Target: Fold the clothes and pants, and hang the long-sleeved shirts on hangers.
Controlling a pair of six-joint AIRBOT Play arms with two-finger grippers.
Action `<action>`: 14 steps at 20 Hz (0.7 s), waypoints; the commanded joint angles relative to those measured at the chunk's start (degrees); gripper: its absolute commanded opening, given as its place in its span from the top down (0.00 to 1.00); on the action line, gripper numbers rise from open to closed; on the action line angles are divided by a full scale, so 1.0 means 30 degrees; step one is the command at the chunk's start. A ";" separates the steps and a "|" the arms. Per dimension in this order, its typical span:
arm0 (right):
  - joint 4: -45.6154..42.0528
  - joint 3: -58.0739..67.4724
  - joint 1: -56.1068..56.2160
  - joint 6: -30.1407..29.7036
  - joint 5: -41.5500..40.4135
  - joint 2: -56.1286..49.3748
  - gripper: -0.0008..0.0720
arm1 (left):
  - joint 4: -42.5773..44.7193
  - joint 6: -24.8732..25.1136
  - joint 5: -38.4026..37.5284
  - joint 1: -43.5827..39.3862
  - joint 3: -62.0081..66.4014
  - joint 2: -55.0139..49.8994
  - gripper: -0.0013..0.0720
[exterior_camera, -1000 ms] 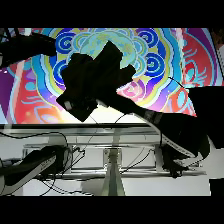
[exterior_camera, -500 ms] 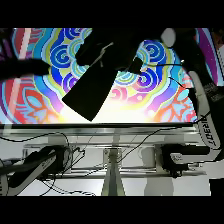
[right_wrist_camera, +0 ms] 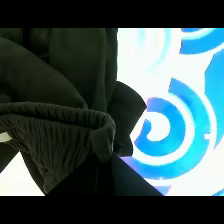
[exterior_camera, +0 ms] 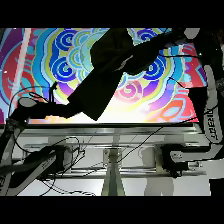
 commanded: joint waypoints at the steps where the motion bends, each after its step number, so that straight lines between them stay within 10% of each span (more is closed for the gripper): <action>1: 0.0517 0.0022 -0.0087 0.0204 0.0073 -0.0029 0.95 | -0.1239 -0.1100 0.2404 -0.1100 -0.2069 -0.0007 0.20; 14: 0.0546 0.0029 -0.0087 0.0204 0.0015 -0.0022 0.95 | -0.4080 -0.3235 0.7555 -0.5705 -0.1989 -0.3657 0.20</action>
